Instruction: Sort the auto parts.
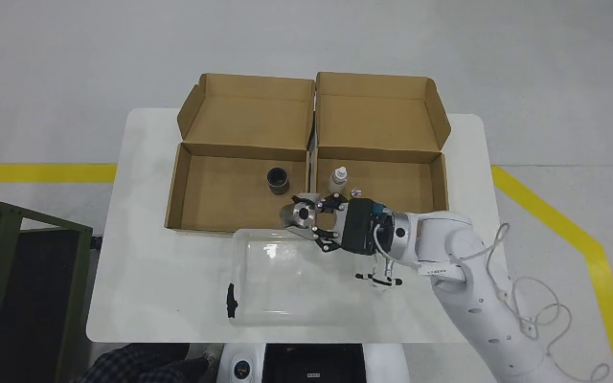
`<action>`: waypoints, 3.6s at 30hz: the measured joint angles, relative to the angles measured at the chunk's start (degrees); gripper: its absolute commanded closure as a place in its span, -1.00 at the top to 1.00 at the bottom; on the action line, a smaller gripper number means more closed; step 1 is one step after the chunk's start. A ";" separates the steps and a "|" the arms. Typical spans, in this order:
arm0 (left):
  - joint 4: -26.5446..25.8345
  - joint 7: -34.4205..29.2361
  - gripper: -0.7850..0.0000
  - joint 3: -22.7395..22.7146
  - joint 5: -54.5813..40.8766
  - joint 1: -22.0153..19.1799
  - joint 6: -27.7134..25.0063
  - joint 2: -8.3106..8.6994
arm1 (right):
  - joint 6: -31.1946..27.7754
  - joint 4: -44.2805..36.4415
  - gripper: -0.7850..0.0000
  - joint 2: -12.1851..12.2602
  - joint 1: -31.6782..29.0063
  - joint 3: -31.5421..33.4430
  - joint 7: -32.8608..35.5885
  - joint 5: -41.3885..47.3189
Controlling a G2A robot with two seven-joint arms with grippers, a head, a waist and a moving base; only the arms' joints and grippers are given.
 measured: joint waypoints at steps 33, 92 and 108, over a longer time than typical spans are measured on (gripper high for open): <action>0.00 0.00 1.00 0.00 0.00 0.00 0.00 0.00 | 5.87 20.80 -1.00 -6.05 21.58 -20.02 9.21 -10.49; 0.00 0.00 1.00 0.00 0.00 0.00 0.00 0.00 | 2.90 40.13 -0.36 -14.37 32.14 -30.45 18.97 -14.28; 0.00 0.00 1.00 0.00 0.00 0.00 0.00 0.00 | 1.91 38.90 -0.21 -14.86 32.14 -28.77 18.21 -14.22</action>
